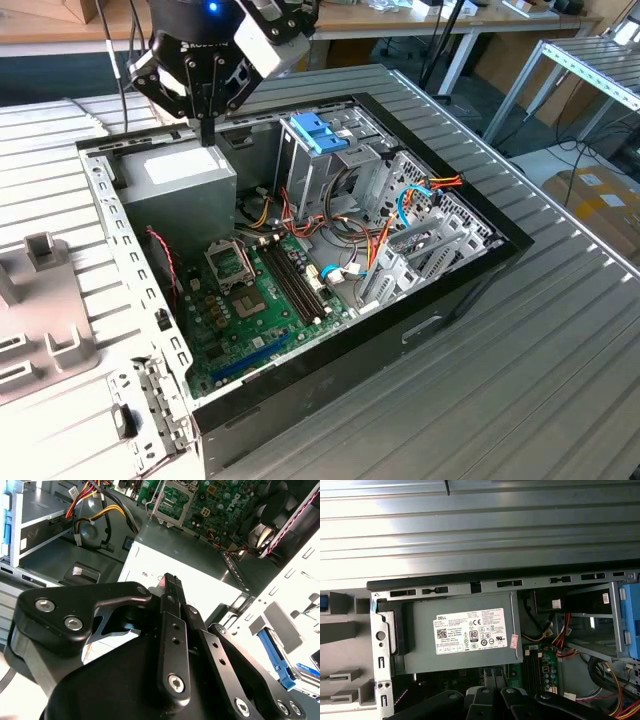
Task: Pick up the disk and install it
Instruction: 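Reach for the disk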
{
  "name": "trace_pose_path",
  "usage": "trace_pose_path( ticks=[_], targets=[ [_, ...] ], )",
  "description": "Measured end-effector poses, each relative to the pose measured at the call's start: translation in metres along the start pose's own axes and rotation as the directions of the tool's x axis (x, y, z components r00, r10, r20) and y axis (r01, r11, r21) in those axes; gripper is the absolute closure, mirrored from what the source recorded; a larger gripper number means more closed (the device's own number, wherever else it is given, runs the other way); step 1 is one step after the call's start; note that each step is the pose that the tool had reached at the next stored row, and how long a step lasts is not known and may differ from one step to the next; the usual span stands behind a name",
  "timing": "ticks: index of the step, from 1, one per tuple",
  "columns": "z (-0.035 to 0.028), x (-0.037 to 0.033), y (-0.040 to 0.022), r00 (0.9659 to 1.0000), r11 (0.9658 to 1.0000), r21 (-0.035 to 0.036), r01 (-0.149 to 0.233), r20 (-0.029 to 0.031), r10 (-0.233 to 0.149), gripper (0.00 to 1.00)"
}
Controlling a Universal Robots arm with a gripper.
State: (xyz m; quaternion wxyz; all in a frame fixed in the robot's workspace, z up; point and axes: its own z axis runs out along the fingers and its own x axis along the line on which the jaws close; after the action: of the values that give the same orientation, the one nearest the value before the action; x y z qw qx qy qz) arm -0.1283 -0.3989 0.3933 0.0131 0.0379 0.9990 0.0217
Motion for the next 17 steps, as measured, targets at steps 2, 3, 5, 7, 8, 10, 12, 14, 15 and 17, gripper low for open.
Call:
trace_pose_path(
  ticks=[2,3,5,7,8,10,12,14,15,17],
  targets=[
    [0.0000,0.0003,0.0000,1.0000,1.0000,0.0000,0.000,0.0000,0.000,0.89],
    [0.0000,0.0005,0.0000,1.0000,1.0000,0.0000,0.000,0.0000,0.000,0.89],
    [0.0000,0.0010,-0.0001,1.0000,1.0000,0.0000,0.000,0.0000,0.000,0.89],
    [0.0000,0.0014,-0.0001,1.0000,1.0000,0.0000,0.000,0.0000,0.000,0.89],
    [-0.0001,0.0017,-0.0001,1.0000,1.0000,0.0000,0.000,0.0000,0.000,0.89],
    [-0.0001,0.0019,-0.0001,1.0000,1.0000,0.0000,0.000,0.0000,0.000,0.89],
    [-0.0001,0.0028,-0.0002,1.0000,1.0000,0.0000,0.000,0.0000,0.000,0.89],
    [-0.0001,0.0033,-0.0002,1.0000,1.0000,0.0000,0.000,0.0000,0.000,0.89],
    [-0.0001,0.0034,-0.0003,1.0000,1.0000,0.0000,0.000,0.0000,0.000,0.89],
    [-0.0001,0.0038,-0.0003,1.0000,1.0000,0.0000,0.000,0.0000,0.000,0.89]
  ],
)
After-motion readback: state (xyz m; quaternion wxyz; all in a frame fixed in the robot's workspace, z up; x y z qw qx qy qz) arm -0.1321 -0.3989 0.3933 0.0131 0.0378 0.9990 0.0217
